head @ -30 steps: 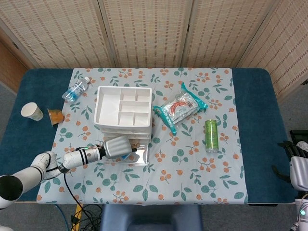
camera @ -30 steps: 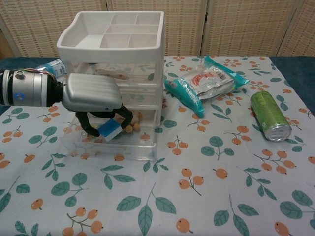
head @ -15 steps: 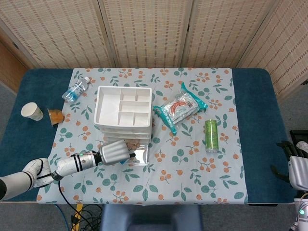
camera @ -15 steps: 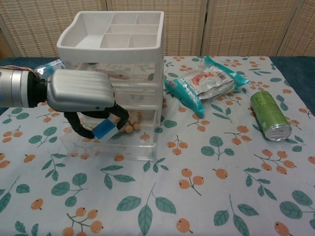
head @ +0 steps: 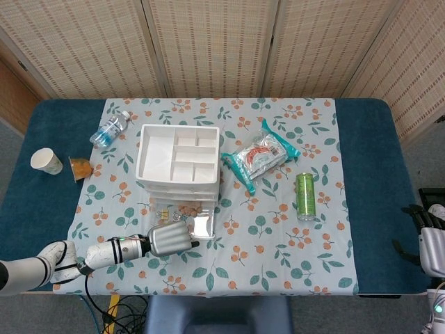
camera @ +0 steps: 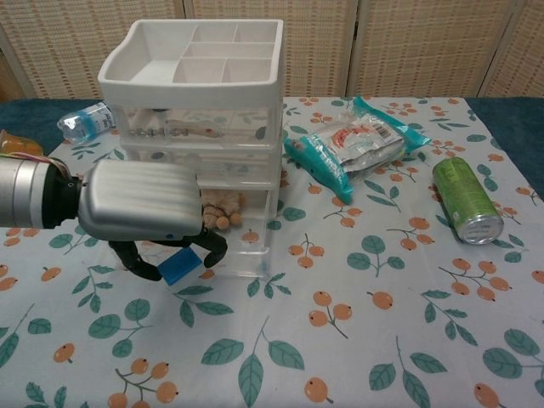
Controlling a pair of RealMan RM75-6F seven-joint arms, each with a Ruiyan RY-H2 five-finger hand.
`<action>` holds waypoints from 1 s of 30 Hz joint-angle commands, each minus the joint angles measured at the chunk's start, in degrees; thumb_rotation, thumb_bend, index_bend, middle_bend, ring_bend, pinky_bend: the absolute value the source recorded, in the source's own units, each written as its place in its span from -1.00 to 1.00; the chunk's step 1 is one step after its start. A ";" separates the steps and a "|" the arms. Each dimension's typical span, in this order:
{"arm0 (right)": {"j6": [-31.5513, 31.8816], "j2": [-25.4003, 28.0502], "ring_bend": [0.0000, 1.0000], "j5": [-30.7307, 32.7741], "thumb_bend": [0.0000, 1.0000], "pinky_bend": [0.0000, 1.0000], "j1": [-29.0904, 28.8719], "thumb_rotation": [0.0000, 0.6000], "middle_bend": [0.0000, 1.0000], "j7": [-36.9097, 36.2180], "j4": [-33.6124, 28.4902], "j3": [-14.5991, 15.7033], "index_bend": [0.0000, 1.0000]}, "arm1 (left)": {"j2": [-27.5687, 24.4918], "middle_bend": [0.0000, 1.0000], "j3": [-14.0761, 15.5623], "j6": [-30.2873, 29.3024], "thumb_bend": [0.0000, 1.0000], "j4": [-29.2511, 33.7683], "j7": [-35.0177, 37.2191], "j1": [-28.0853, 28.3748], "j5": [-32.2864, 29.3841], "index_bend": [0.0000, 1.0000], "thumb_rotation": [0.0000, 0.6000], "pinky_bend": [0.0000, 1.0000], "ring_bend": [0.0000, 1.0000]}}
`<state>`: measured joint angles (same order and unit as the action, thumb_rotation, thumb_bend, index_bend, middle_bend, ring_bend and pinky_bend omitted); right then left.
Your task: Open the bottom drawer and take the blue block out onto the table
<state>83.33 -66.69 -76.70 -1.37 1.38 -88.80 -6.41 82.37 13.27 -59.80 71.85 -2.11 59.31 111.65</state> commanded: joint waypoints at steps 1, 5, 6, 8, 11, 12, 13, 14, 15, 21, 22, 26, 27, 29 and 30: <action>0.06 0.02 -0.50 0.01 -0.47 -0.57 0.07 1.00 -0.65 -0.11 0.03 0.01 -0.56 | 0.31 0.87 -0.35 0.48 -0.66 0.24 -0.93 -0.37 -0.29 -0.12 1.00 1.00 1.00; 0.21 0.02 -0.50 -0.10 -0.47 -0.57 0.16 1.00 -0.65 -0.30 0.17 0.01 -0.56 | -0.03 0.87 -0.80 0.79 -0.66 1.10 -2.21 -0.89 -0.77 -0.27 1.00 1.00 1.00; 0.26 0.01 -0.50 -0.18 -0.47 -0.57 0.17 1.00 -0.65 -0.39 0.23 0.01 -0.56 | -0.15 0.87 -0.95 0.83 -0.66 1.45 -2.69 -1.10 -0.92 -0.28 1.00 1.00 1.00; 0.27 -0.02 -0.50 -0.30 -0.47 -0.57 0.17 1.00 -0.65 -0.53 0.32 0.03 -0.56 | -0.40 0.86 -1.23 0.73 -0.66 2.23 -3.41 -1.54 -1.24 -0.32 1.00 1.00 1.00; 0.33 0.11 -0.50 -0.45 -0.46 -0.57 0.18 1.00 -0.65 -0.64 0.32 0.03 -0.56 | -0.78 0.86 -1.78 -0.10 -0.66 3.06 -4.48 -2.31 -1.52 -0.38 1.00 1.00 1.00; 0.42 0.20 -0.50 -0.55 -0.46 -0.57 0.17 1.00 -0.65 -0.66 0.27 -0.01 -0.56 | -1.01 0.86 -2.04 -0.44 -0.66 3.42 -4.66 -2.59 -1.76 -0.39 1.00 1.00 1.00; 0.56 0.34 -0.50 -0.72 -0.46 -0.57 0.16 1.00 -0.65 -0.65 0.18 -0.05 -0.56 | -1.41 0.86 -2.46 -1.16 -0.66 4.00 -4.62 -3.06 -2.22 -0.39 1.00 1.00 1.00; 0.62 0.43 -0.50 -0.80 -0.46 -0.57 0.15 1.00 -0.64 -0.62 0.13 -0.06 -0.56 | -1.64 0.86 -2.70 -1.57 -0.66 4.29 -4.56 -3.34 -2.52 -0.39 1.00 1.00 1.00; 0.73 0.62 -0.50 -0.92 -0.46 -0.57 0.13 1.00 -0.65 -0.55 0.03 -0.11 -0.56 | -2.24 0.85 -3.21 -2.35 -0.66 4.89 -4.49 -3.93 -3.21 -0.39 1.00 1.00 1.00; 0.59 1.50 -0.50 -1.19 -0.47 -0.57 -0.19 1.00 -0.64 -0.17 -0.59 -0.31 -0.56 | -6.12 0.75 -5.14 -5.90 -0.66 8.88 -2.94 -7.92 -7.99 -0.39 1.00 1.00 0.96; 0.35 1.70 -0.50 -1.05 -0.46 -0.57 -0.24 1.00 -0.64 -0.26 -0.96 -0.32 -0.56 | -7.01 0.74 -5.23 -6.41 -0.66 9.83 -2.72 -8.91 -9.01 -0.39 1.00 1.00 0.95; -0.59 2.54 -0.50 -0.70 -0.46 -0.57 -0.52 1.00 -0.64 -1.23 -2.30 -0.45 -0.56 | -9.71 0.67 -5.55 -8.14 -0.66 12.13 -4.89 -12.74 -12.55 -0.39 1.00 1.00 0.81; -0.72 2.68 -0.49 -0.72 -0.47 -0.57 -0.62 1.00 -0.63 -1.09 -2.35 -0.45 -0.56 | -10.23 0.65 -5.66 -8.54 -0.66 12.52 -5.66 -13.71 -13.50 -0.38 1.00 1.00 0.78; -0.94 2.85 -0.48 -0.84 -0.47 -0.57 -0.86 1.00 -0.61 -0.84 -2.42 -0.46 -0.56 | -11.13 0.61 -6.04 -9.75 -0.66 12.93 -7.80 -16.08 -15.70 -0.34 1.00 1.00 0.71; -1.09 2.91 -0.49 -0.95 -0.47 -0.57 -0.98 1.00 -0.60 -0.91 -2.46 -0.45 -0.56 | -11.37 0.60 -6.19 -10.44 -0.66 12.74 -8.93 -17.07 -16.35 -0.32 1.00 1.00 0.69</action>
<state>82.30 -63.84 -77.60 -2.30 0.47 -91.22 -6.85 72.09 7.55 -68.79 84.12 -8.97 44.15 97.08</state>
